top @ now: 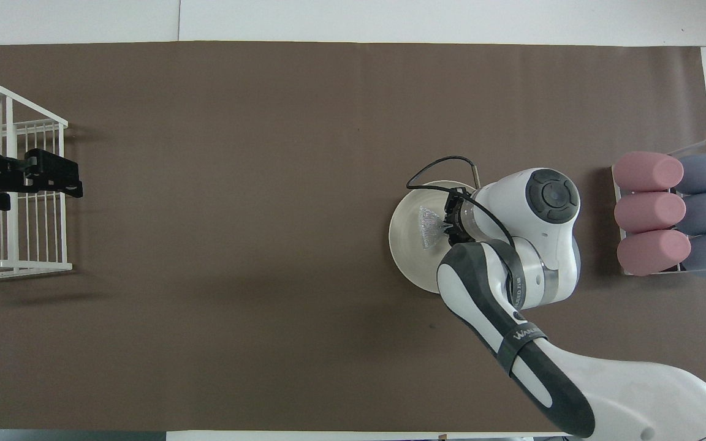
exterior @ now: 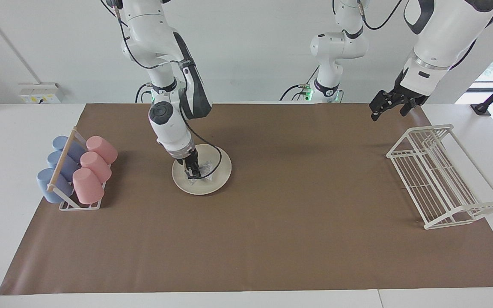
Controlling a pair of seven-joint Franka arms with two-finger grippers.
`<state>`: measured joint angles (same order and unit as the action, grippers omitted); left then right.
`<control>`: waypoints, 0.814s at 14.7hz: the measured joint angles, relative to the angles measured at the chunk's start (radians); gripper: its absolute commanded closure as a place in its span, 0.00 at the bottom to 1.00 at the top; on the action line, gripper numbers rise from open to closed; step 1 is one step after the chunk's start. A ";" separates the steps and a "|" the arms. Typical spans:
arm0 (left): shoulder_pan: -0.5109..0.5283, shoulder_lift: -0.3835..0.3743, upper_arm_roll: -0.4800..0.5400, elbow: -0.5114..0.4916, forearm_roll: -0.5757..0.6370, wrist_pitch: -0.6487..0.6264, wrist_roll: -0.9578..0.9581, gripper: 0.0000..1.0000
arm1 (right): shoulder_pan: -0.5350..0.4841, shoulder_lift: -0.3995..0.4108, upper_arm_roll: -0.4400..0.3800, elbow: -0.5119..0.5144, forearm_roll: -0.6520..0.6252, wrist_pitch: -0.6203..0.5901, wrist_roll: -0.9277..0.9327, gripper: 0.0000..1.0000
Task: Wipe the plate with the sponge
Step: 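Rub the sponge across the plate surface with the right gripper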
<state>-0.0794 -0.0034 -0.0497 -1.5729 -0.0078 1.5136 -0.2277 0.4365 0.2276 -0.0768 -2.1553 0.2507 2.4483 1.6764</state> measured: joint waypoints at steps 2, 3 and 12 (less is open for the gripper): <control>0.003 0.000 0.001 -0.005 0.000 0.000 0.000 0.00 | 0.041 0.005 0.002 -0.004 0.002 0.048 0.083 1.00; 0.006 0.000 0.001 -0.005 0.000 0.000 0.000 0.00 | 0.052 0.007 0.003 -0.005 0.008 0.065 0.112 1.00; 0.008 -0.001 0.001 -0.014 0.000 0.008 -0.001 0.00 | 0.082 0.015 0.004 0.012 0.111 0.089 0.136 1.00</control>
<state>-0.0714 -0.0044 -0.0485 -1.5869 -0.0078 1.5212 -0.2283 0.5186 0.2428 -0.0727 -2.1434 0.3613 2.5372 1.8123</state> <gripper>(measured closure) 0.000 0.894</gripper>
